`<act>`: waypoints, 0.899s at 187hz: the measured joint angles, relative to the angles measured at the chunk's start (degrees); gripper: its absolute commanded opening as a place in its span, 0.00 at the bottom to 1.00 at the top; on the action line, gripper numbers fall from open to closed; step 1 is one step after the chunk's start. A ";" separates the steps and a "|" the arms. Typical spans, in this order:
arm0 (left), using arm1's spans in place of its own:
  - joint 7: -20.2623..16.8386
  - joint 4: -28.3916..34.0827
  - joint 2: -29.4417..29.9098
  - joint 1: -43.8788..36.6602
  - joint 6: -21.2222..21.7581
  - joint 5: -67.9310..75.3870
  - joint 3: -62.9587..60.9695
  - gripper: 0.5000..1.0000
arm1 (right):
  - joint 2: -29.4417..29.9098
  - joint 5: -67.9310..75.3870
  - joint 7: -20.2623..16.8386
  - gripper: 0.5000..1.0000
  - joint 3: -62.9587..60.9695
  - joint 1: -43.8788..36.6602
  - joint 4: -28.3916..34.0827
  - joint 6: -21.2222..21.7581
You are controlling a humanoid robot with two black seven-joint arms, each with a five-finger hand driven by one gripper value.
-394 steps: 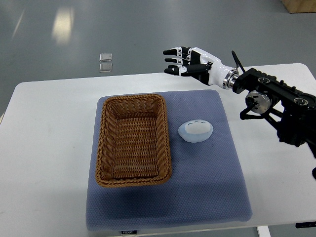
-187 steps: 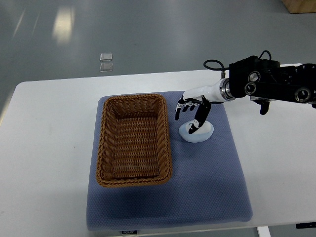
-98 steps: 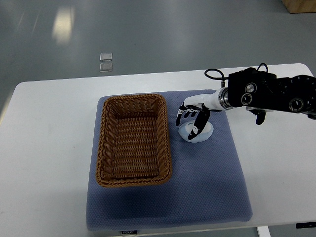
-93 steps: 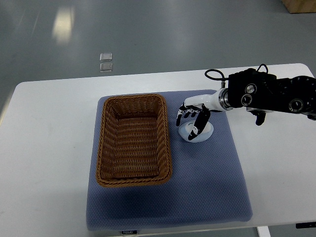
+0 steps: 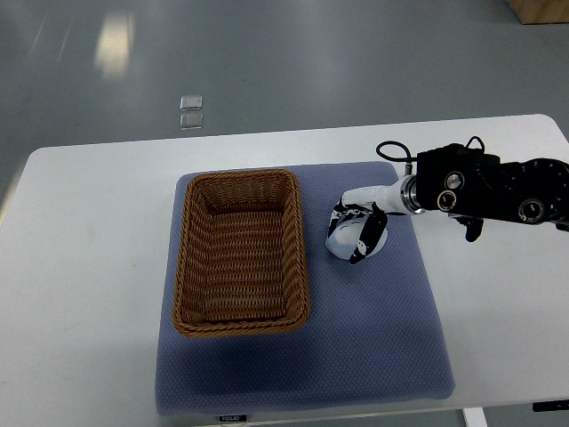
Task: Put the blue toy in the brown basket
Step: 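Lift the toy and carry it with the right hand over the basket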
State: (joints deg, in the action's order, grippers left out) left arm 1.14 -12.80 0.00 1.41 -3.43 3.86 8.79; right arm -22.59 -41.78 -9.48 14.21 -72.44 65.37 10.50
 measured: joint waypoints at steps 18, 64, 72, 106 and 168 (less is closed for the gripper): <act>0.00 0.11 0.00 0.00 0.00 0.00 0.00 1.00 | 0.13 -0.46 0.04 0.06 0.00 0.24 -0.21 -0.28; 0.00 0.07 0.00 0.03 0.00 0.00 0.00 1.00 | -1.15 -0.71 0.09 0.00 -0.17 -0.46 -0.23 -0.44; 0.00 0.06 0.00 0.03 0.01 0.00 0.00 1.00 | -1.73 -0.43 0.12 0.00 -0.33 -1.20 -0.07 -0.17; 0.00 -0.07 0.00 0.02 0.01 0.02 0.00 1.00 | -2.54 0.87 0.17 0.00 -1.38 -5.74 0.98 1.18; 0.00 0.05 0.00 0.01 0.01 0.02 0.00 1.00 | 6.22 7.82 1.10 0.00 -1.30 -16.17 1.25 2.92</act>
State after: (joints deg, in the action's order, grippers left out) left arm 1.14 -12.75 0.00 1.42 -3.42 3.88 8.79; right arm -16.37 -33.96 -8.38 12.91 -88.61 66.61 13.42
